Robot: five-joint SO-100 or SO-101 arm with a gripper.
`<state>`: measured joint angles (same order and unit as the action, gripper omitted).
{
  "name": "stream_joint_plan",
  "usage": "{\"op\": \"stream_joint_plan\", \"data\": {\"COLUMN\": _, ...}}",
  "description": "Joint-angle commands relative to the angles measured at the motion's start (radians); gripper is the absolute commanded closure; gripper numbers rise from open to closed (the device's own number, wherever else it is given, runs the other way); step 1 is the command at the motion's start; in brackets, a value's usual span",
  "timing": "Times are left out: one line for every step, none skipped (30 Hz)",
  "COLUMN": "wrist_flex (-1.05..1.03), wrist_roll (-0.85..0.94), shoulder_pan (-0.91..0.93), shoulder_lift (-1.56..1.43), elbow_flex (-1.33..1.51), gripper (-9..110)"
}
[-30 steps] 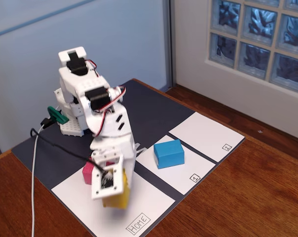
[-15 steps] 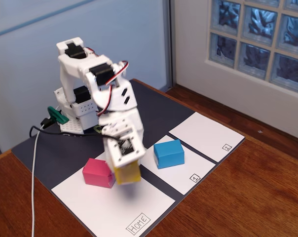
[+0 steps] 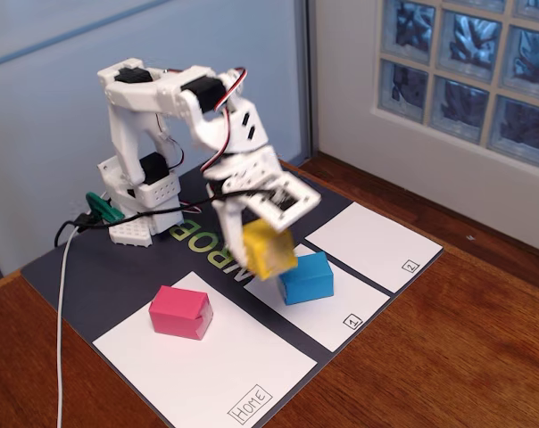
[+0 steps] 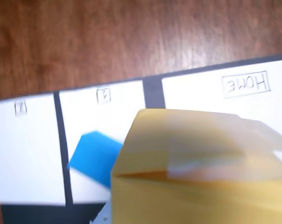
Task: Move box yellow to zone 2
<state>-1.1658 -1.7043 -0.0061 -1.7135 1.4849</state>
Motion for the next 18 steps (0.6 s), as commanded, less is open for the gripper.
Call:
{"op": "stream_joint_plan", "data": {"wrist_flex": -0.003, "wrist_roll": 0.028, "shoulder_pan": -0.084, "shoulder_lift": -0.112, "elbow_flex": 0.023, "gripper": 102}}
{"op": "stream_joint_plan", "data": {"wrist_flex": -0.003, "wrist_roll": 0.035, "shoulder_pan": -0.110, "shoulder_lift": -0.130, "elbow_flex": 0.035, "gripper": 102}}
{"op": "stream_joint_plan", "data": {"wrist_flex": -0.003, "wrist_roll": 0.046, "shoulder_pan": -0.137, "shoulder_lift": -0.147, "elbow_flex": 0.048, "gripper": 102}}
{"op": "stream_joint_plan", "data": {"wrist_flex": -0.003, "wrist_roll": 0.057, "shoulder_pan": -0.163, "shoulder_lift": -0.164, "elbow_flex": 0.060, "gripper": 102}}
{"op": "stream_joint_plan", "data": {"wrist_flex": -0.011, "wrist_roll": 0.060, "shoulder_pan": -0.192, "shoulder_lift": -0.176, "elbow_flex": 0.064, "gripper": 102}}
{"op": "stream_joint_plan", "data": {"wrist_flex": -0.032, "wrist_roll": 0.071, "shoulder_pan": -0.221, "shoulder_lift": -0.187, "elbow_flex": 0.066, "gripper": 102}}
{"op": "stream_joint_plan", "data": {"wrist_flex": -0.055, "wrist_roll": 0.078, "shoulder_pan": -0.249, "shoulder_lift": -0.196, "elbow_flex": 0.066, "gripper": 102}}
{"op": "stream_joint_plan", "data": {"wrist_flex": -0.075, "wrist_roll": 0.089, "shoulder_pan": -0.276, "shoulder_lift": -0.204, "elbow_flex": 0.066, "gripper": 102}}
{"op": "stream_joint_plan", "data": {"wrist_flex": -0.087, "wrist_roll": 0.095, "shoulder_pan": -0.302, "shoulder_lift": -0.210, "elbow_flex": 0.066, "gripper": 102}}
{"op": "stream_joint_plan", "data": {"wrist_flex": -0.095, "wrist_roll": 0.100, "shoulder_pan": -0.328, "shoulder_lift": -0.216, "elbow_flex": 0.066, "gripper": 102}}
{"op": "stream_joint_plan", "data": {"wrist_flex": -0.101, "wrist_roll": 0.100, "shoulder_pan": -0.353, "shoulder_lift": -0.221, "elbow_flex": 0.066, "gripper": 102}}
{"op": "stream_joint_plan", "data": {"wrist_flex": -0.103, "wrist_roll": 0.100, "shoulder_pan": -0.377, "shoulder_lift": -0.225, "elbow_flex": 0.066, "gripper": 102}}
{"op": "stream_joint_plan", "data": {"wrist_flex": -0.103, "wrist_roll": 0.100, "shoulder_pan": -0.402, "shoulder_lift": -0.227, "elbow_flex": 0.067, "gripper": 102}}
{"op": "stream_joint_plan", "data": {"wrist_flex": -0.103, "wrist_roll": 0.100, "shoulder_pan": -0.425, "shoulder_lift": -0.230, "elbow_flex": 0.067, "gripper": 102}}
{"op": "stream_joint_plan", "data": {"wrist_flex": -0.103, "wrist_roll": 0.097, "shoulder_pan": -0.449, "shoulder_lift": -0.232, "elbow_flex": 0.067, "gripper": 102}}
{"op": "stream_joint_plan", "data": {"wrist_flex": -0.103, "wrist_roll": 0.095, "shoulder_pan": -0.472, "shoulder_lift": -0.232, "elbow_flex": 0.067, "gripper": 102}}
{"op": "stream_joint_plan", "data": {"wrist_flex": -0.103, "wrist_roll": 0.089, "shoulder_pan": -0.494, "shoulder_lift": -0.229, "elbow_flex": 0.067, "gripper": 102}}
{"op": "stream_joint_plan", "data": {"wrist_flex": -0.101, "wrist_roll": 0.080, "shoulder_pan": -0.514, "shoulder_lift": -0.224, "elbow_flex": 0.067, "gripper": 102}}
